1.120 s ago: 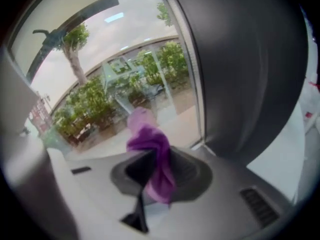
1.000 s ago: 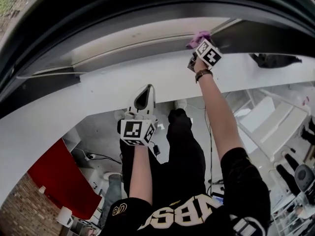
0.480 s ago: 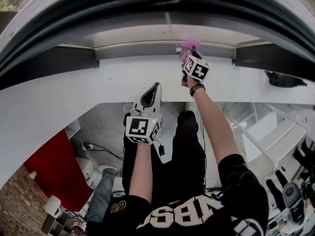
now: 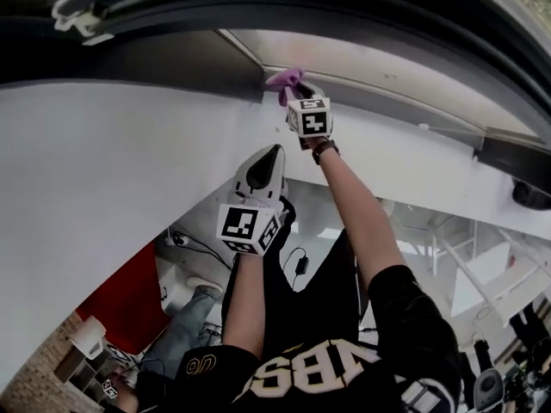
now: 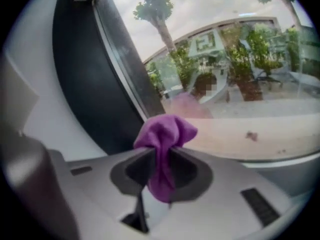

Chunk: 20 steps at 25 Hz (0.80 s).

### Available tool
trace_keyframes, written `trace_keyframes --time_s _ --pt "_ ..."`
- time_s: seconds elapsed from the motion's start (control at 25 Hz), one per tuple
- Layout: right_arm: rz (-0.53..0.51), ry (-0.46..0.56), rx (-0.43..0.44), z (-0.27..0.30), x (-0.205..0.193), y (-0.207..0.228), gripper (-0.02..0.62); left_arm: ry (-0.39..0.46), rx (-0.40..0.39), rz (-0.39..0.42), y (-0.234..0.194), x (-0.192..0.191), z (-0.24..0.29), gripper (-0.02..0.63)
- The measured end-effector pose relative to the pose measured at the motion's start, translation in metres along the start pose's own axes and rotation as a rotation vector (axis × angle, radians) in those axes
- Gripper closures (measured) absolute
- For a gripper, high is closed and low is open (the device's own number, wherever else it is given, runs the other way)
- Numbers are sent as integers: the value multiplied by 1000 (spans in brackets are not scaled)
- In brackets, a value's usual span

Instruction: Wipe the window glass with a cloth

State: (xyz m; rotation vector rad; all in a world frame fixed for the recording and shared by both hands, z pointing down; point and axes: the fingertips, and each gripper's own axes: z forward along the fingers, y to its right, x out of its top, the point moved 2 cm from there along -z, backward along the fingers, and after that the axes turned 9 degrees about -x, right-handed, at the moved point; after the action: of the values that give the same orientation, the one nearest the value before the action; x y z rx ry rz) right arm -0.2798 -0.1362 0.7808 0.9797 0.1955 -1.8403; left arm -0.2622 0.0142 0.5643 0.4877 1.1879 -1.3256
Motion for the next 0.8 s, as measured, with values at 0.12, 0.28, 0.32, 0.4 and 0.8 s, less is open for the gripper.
trace_keyframes --time_s 0.12,0.28,0.32,0.4,0.8 --pt "22 -24 24 39 4 -31 506 -10 30 15 -29 -5 -20 583" --pt "46 -54 -11 83 3 -44 508 -39 47 25 -51 -17 -33 583" --pt "54 -72 -23 92 -1 -44 508 -41 52 26 -55 -18 -35 583" --pt "112 -108 -40 103 -14 -37 508 -39 63 27 -58 -18 -39 583" --pt "464 -82 -253 11 -46 127 508 -52 12 29 5 -27 -22 583"
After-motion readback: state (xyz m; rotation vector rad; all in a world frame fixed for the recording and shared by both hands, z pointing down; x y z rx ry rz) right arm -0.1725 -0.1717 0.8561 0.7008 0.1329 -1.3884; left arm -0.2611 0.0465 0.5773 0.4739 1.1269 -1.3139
